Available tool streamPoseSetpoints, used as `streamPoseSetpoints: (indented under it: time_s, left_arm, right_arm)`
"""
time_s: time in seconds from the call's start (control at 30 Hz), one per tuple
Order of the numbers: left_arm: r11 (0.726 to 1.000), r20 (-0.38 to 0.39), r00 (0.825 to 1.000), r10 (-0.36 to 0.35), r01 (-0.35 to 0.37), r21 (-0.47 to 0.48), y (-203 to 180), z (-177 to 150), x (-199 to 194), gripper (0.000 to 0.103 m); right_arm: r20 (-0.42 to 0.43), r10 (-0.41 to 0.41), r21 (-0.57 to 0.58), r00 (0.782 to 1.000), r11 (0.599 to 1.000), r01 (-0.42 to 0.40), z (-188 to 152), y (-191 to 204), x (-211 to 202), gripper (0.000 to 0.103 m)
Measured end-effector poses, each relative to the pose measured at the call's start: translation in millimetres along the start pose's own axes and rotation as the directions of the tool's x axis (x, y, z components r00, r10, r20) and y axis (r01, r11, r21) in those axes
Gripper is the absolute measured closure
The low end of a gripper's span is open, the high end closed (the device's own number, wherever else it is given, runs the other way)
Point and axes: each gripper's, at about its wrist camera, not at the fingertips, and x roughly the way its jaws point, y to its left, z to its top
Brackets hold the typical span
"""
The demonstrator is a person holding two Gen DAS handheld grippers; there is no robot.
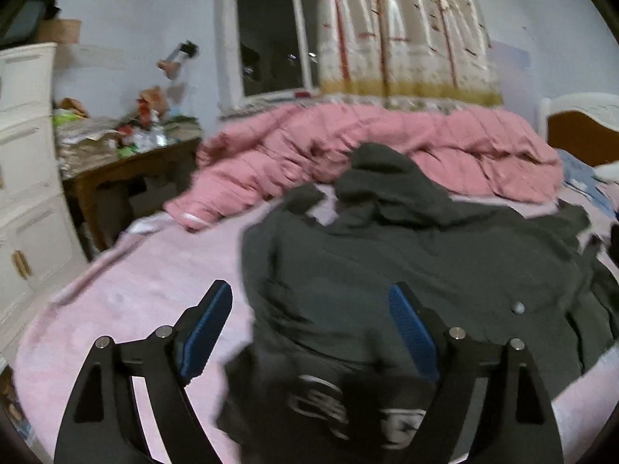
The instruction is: Fold large clothes
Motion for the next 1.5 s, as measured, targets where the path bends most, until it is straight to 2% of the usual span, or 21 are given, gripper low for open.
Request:
streamPoseSetpoints:
  time_s: [0.07,0.1,0.13,0.17,0.23,0.27,0.3,0.37,0.4,0.5,0.57,0.6,0.73,0.87,0.93,1.07,1.2,1.33,1.4,1.47,1.5]
  left_arm:
    - [0.996,-0.042,0.995,-0.091,0.091,-0.005,-10.8,-7.4,7.8,0.021]
    - [0.992,-0.067,0.99,-0.126,0.125,-0.011,-16.2,-10.7,12.1,0.021]
    - [0.989,-0.091,0.985,-0.148,0.147,-0.018,-21.3,-13.3,16.6,0.021]
    - [0.986,-0.121,0.979,-0.165,0.164,-0.021,-27.5,-16.3,20.9,0.021]
    - [0.981,-0.17,0.966,-0.193,0.194,-0.012,-39.4,-23.2,28.8,0.021]
    - [0.981,-0.186,0.964,-0.188,0.193,0.009,-46.2,-27.6,32.3,0.021]
    - [0.984,-0.198,0.966,-0.165,0.176,0.037,-52.0,-31.9,35.4,0.021]
    - [0.986,-0.227,0.966,-0.123,0.146,0.085,-62.3,-41.0,42.1,0.021]
    - [0.986,-0.248,0.962,-0.114,0.141,0.095,-64.8,-43.0,47.1,0.021]
    - [0.987,-0.327,0.94,-0.094,0.13,0.091,-67.6,-48.8,65.0,0.017]
    - [0.988,-0.362,0.929,-0.074,0.119,0.102,-70.7,-55.1,74.9,0.014]
    - [0.988,-0.357,0.932,-0.064,0.11,0.11,-72.4,-55.3,74.6,0.014]
    - [0.988,-0.354,0.933,-0.062,0.107,0.109,-69.9,-55.5,74.4,0.013]
    - [0.989,-0.337,0.939,-0.067,0.108,0.104,-66.9,-55.8,70.5,0.013]
    - [0.989,-0.334,0.941,-0.059,0.102,0.111,-67.6,-56.1,69.8,0.012]
    - [0.99,-0.334,0.941,-0.059,0.098,0.1,-66.1,-56.5,71.0,0.01]
    - [0.991,-0.312,0.948,-0.06,0.095,0.097,-65.3,-56.6,67.4,0.01]
    - [0.993,-0.245,0.967,-0.074,0.094,0.071,-59.0,-48.2,51.3,0.01]
    - [0.995,-0.238,0.967,-0.09,0.095,0.011,-49.7,-40.1,43.9,0.01]
    - [0.994,-0.215,0.97,-0.11,0.105,-0.035,-38.8,-31.7,36.2,0.01]
    - [0.996,-0.185,0.979,-0.087,0.084,-0.025,-33.7,-26.6,31.1,0.01]
  right_arm:
    - [0.005,0.088,-0.05,0.996,0.995,-0.088,-1.0,16.4,-10.5,0.032]
    - [-0.032,0.174,-0.067,0.984,0.982,-0.176,-3.1,25.8,-11.5,0.032]
    - [-0.095,0.272,-0.066,0.958,0.958,-0.278,-7.0,35.1,-7.9,0.032]
    - [-0.152,0.327,-0.053,0.933,0.94,-0.338,-12.2,43.2,-2.5,0.032]
    - [-0.232,0.383,-0.023,0.894,0.917,-0.399,-22.6,54.9,7.5,0.032]
    - [-0.278,0.418,-0.016,0.865,0.898,-0.439,-28.7,62.1,13.2,0.032]
    - [-0.313,0.421,-0.028,0.851,0.892,-0.452,-34.7,69.4,18.2,0.032]
    - [-0.343,0.365,-0.089,0.866,0.905,-0.416,-44.3,79.7,26.5,0.032]
    - [-0.363,0.346,-0.102,0.865,0.908,-0.406,-48.3,82.0,33.1,0.032]
    - [-0.442,0.357,-0.031,0.823,0.911,-0.412,-56.6,79.6,56.6,0.032]
    - [-0.459,0.369,0.003,0.808,0.91,-0.414,-57.2,77.3,65.1,0.03]
    - [-0.46,0.365,-0.001,0.809,0.912,-0.411,-58.0,76.4,66.9,0.03]
    - [-0.447,0.304,-0.079,0.841,0.924,-0.375,-62.0,85.2,61.0,0.027]
    - [-0.423,0.319,-0.045,0.848,0.928,-0.371,-61.6,77.8,57.4,0.027]
    - [-0.407,0.294,-0.047,0.865,0.939,-0.34,-60.0,76.2,53.0,0.027]
    - [-0.415,0.233,-0.119,0.88,0.945,-0.306,-64.0,88.3,51.1,0.027]
    - [-0.41,0.259,-0.088,0.874,0.943,-0.32,-61.9,82.1,51.0,0.027]
    - [-0.345,0.262,-0.065,0.901,0.951,-0.302,-49.4,69.3,40.2,0.027]
    - [-0.32,0.258,-0.054,0.912,0.956,-0.289,-42.3,58.7,37.7,0.027]
    - [-0.273,0.199,-0.052,0.941,0.974,-0.221,-34.0,43.2,35.4,0.027]
    - [-0.247,0.163,-0.058,0.955,0.981,-0.183,-29.9,35.4,34.6,0.027]
